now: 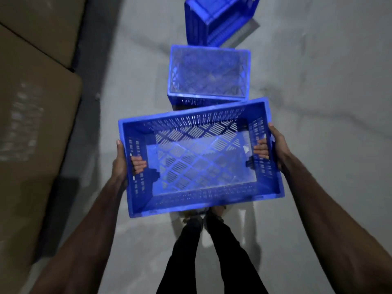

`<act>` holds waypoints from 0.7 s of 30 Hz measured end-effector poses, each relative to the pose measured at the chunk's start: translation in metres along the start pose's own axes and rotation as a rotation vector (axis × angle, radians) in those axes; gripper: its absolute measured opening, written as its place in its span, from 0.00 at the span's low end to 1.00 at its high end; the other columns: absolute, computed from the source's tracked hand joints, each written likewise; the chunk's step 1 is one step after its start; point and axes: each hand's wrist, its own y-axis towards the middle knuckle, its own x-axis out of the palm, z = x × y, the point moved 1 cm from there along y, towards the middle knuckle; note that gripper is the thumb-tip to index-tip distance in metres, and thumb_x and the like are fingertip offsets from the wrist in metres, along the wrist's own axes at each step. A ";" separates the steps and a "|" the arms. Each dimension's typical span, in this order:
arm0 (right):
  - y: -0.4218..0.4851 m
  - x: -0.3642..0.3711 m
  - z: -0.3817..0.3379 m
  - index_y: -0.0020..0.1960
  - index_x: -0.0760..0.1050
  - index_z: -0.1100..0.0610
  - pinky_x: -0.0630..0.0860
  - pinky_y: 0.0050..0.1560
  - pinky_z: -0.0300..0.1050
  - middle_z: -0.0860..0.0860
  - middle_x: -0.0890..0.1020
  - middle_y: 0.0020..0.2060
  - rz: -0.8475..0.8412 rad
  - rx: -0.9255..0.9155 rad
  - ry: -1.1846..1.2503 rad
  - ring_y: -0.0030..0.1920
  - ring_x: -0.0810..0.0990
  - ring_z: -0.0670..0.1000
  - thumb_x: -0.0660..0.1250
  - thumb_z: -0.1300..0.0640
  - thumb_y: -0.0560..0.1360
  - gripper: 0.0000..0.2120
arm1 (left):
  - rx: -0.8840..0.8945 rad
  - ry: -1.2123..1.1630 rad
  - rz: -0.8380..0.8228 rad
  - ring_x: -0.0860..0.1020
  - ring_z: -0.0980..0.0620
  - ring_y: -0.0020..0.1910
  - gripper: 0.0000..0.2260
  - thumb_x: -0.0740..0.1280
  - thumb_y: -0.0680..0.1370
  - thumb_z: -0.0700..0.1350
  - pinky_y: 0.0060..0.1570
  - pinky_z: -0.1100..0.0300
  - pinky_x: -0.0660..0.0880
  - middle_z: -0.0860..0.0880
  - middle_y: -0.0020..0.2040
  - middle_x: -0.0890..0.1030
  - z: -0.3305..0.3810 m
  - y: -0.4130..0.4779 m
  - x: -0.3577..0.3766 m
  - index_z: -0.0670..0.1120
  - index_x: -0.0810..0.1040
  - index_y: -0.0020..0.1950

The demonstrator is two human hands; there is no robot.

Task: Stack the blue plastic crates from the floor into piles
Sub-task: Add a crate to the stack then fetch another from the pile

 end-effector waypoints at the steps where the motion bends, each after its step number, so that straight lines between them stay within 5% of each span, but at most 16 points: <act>1: -0.024 -0.004 -0.006 0.47 0.76 0.61 0.80 0.30 0.41 0.56 0.85 0.31 -0.005 -0.010 -0.009 0.31 0.85 0.53 0.65 0.19 0.58 0.45 | -0.002 -0.004 -0.011 0.86 0.44 0.40 0.56 0.55 0.60 0.85 0.43 0.52 0.82 0.33 0.48 0.84 0.006 -0.022 -0.004 0.34 0.81 0.54; 2: -0.046 -0.010 -0.010 0.47 0.76 0.61 0.79 0.28 0.39 0.56 0.85 0.31 -0.008 -0.020 -0.019 0.31 0.85 0.52 0.66 0.18 0.55 0.47 | -0.007 0.002 -0.024 0.86 0.45 0.38 0.53 0.53 0.65 0.83 0.43 0.52 0.81 0.34 0.47 0.84 0.009 -0.044 -0.008 0.34 0.80 0.54; 4: -0.087 -0.020 -0.017 0.47 0.75 0.61 0.78 0.27 0.38 0.56 0.84 0.30 0.007 -0.026 -0.015 0.30 0.85 0.52 0.60 0.21 0.66 0.41 | -0.008 0.008 -0.051 0.85 0.48 0.35 0.46 0.48 0.74 0.78 0.43 0.53 0.79 0.38 0.41 0.85 0.015 -0.080 -0.014 0.36 0.80 0.51; 7: -0.142 -0.036 -0.021 0.47 0.75 0.62 0.77 0.24 0.37 0.56 0.84 0.29 0.060 -0.048 0.074 0.28 0.84 0.52 0.57 0.30 0.76 0.33 | 0.038 -0.047 -0.058 0.83 0.48 0.31 0.43 0.49 0.76 0.76 0.42 0.54 0.78 0.41 0.34 0.84 0.027 -0.128 -0.026 0.36 0.79 0.49; 14: -0.248 -0.050 -0.012 0.46 0.75 0.61 0.73 0.21 0.37 0.56 0.83 0.29 0.111 -0.096 0.132 0.26 0.83 0.51 0.58 0.31 0.77 0.31 | 0.051 -0.050 -0.116 0.82 0.46 0.34 0.39 0.54 0.78 0.73 0.33 0.57 0.80 0.40 0.37 0.83 0.055 -0.210 -0.043 0.36 0.79 0.49; 21: -0.294 -0.057 -0.010 0.49 0.75 0.61 0.75 0.24 0.37 0.55 0.84 0.30 0.165 -0.177 0.200 0.29 0.85 0.52 0.61 0.28 0.72 0.34 | 0.173 0.009 -0.186 0.83 0.43 0.42 0.44 0.57 0.71 0.78 0.41 0.53 0.80 0.36 0.46 0.84 0.104 -0.231 -0.039 0.35 0.80 0.54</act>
